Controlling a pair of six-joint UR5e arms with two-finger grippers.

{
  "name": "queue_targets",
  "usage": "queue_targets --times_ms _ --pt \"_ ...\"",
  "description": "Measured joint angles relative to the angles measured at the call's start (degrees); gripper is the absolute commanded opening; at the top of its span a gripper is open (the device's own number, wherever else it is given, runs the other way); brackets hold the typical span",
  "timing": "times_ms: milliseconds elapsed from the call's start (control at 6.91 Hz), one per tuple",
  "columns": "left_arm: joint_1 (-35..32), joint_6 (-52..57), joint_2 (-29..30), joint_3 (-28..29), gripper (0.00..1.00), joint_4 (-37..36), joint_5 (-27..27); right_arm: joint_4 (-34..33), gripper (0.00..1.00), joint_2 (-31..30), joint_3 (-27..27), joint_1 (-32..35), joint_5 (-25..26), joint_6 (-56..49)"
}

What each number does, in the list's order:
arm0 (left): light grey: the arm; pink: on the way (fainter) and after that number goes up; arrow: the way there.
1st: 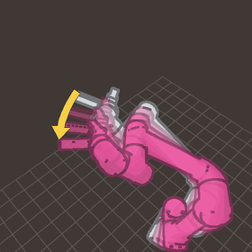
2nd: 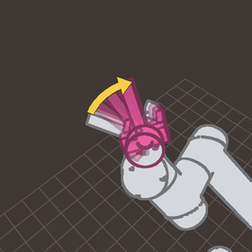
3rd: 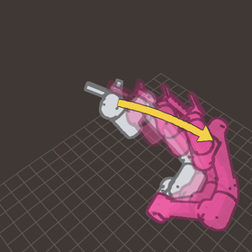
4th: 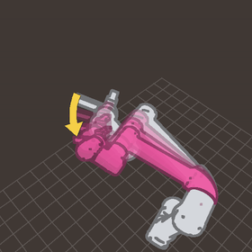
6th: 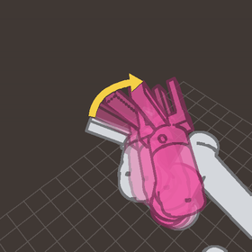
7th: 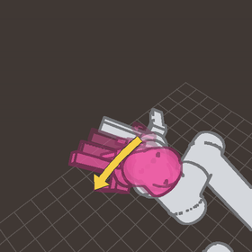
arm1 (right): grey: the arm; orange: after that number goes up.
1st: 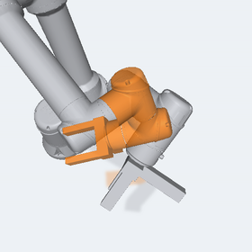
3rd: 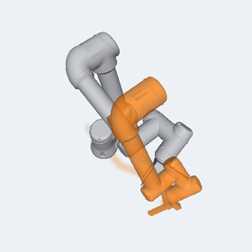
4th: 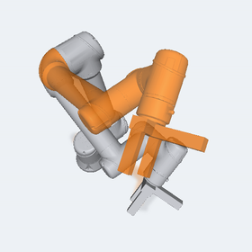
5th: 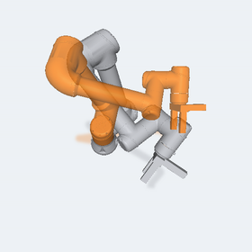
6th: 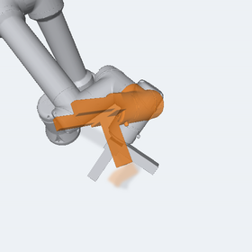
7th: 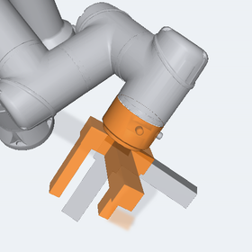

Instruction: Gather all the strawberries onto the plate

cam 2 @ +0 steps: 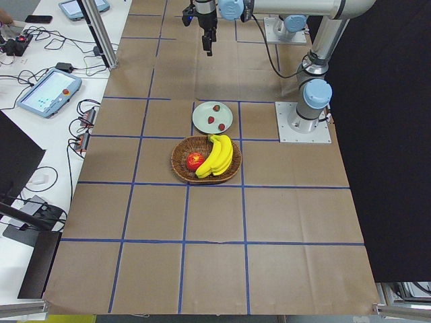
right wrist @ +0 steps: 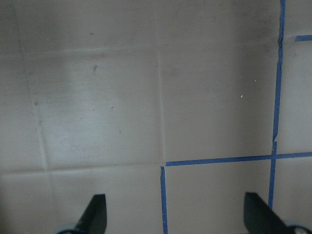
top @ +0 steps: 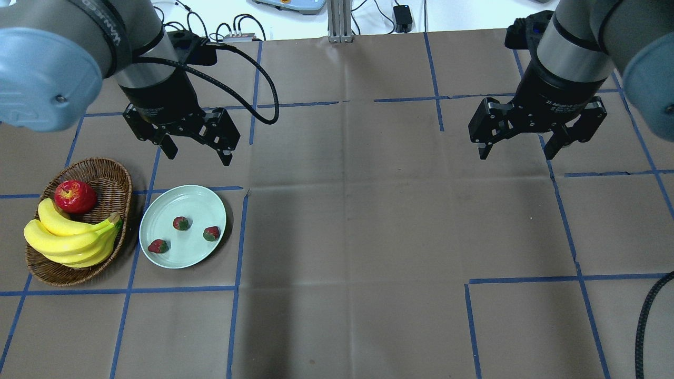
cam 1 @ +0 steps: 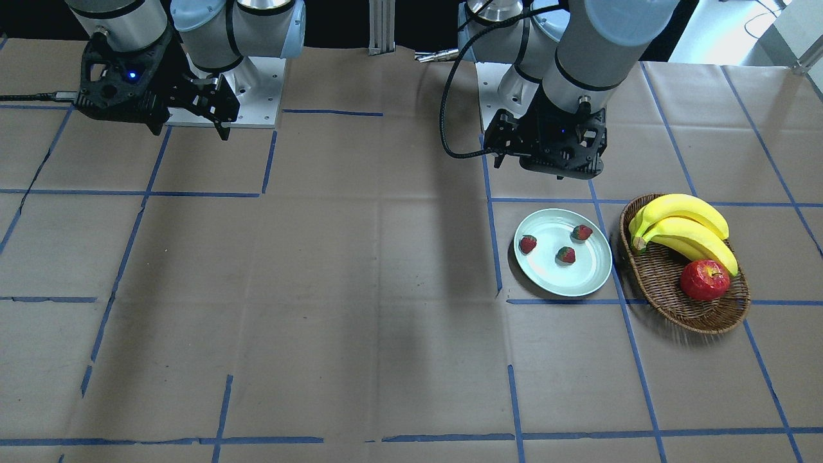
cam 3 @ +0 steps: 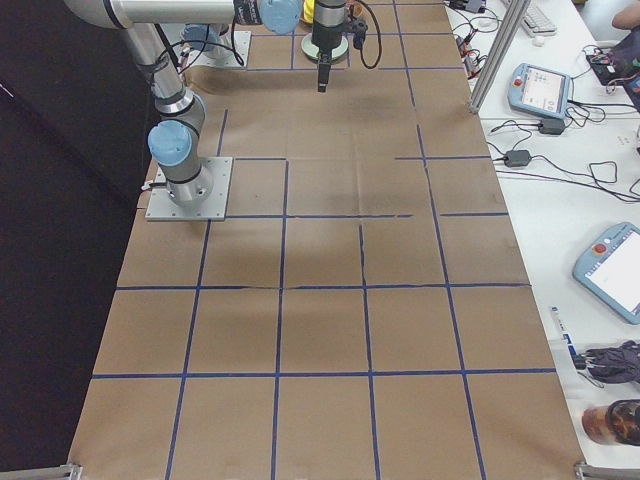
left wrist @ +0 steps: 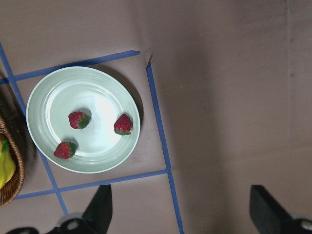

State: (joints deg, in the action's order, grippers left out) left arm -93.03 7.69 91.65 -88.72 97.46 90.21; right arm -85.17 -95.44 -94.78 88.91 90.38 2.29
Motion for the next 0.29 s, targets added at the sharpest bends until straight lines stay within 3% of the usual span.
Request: queue_targets --times_ms 289 --pt "-0.1 -0.1 -0.8 1.4 0.99 1.6 1.6 0.0 1.0 0.0 0.0 0.0 0.0 0.0"
